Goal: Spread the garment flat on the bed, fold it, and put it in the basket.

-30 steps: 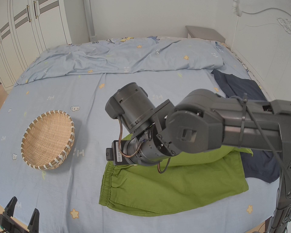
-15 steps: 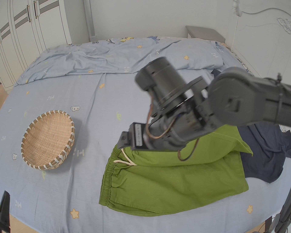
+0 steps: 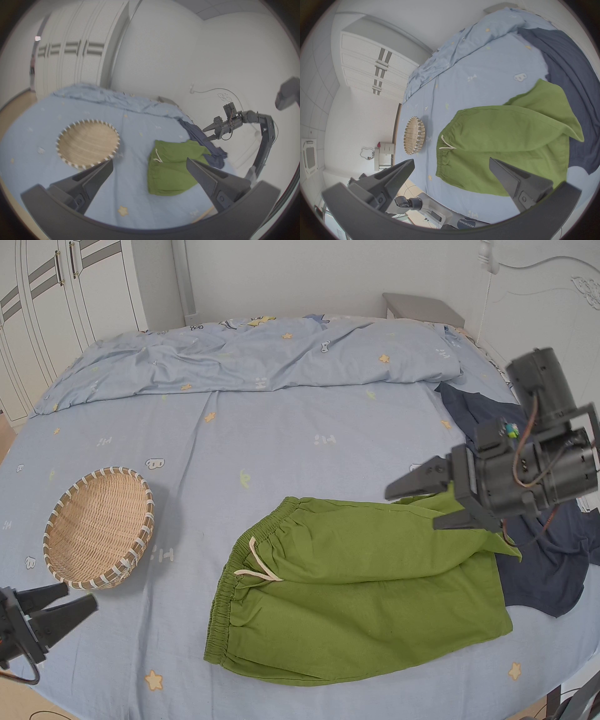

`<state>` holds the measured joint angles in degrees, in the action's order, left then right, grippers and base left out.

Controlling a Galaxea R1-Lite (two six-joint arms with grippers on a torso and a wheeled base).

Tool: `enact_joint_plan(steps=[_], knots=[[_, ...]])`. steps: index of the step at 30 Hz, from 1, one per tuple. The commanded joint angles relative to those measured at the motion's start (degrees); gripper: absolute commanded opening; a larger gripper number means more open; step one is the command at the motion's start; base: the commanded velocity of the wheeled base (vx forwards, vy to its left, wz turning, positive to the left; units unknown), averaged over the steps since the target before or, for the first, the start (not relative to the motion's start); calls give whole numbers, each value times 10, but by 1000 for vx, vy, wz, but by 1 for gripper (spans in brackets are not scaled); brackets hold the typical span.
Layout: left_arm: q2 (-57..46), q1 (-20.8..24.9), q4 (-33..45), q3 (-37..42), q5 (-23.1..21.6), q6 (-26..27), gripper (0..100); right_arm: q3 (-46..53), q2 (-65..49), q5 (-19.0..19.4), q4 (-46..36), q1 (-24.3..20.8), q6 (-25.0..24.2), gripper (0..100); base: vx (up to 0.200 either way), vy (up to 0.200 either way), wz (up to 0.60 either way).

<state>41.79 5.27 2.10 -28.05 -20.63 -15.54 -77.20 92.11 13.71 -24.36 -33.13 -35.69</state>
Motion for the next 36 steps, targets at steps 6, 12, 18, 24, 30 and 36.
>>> enact_joint_plan(steps=[6,12,18,24,30,36], knots=[[449,77,-131,21,-103,-84,100,267,-177,84,129,154,24,100,0,0,0],[494,52,-137,44,-109,-42,100,273,-170,84,130,153,52,100,0,0,0],[574,56,-172,38,-111,-36,100,275,-166,84,131,148,52,100,0,0,0],[610,72,-220,37,-115,-48,100,273,-167,84,131,148,51,100,0,0,0],[619,110,-267,34,-120,-117,100,275,-166,85,131,148,51,100,0,0,0],[657,123,-336,40,-120,-143,100,275,-162,85,131,148,50,100,0,0,0]])
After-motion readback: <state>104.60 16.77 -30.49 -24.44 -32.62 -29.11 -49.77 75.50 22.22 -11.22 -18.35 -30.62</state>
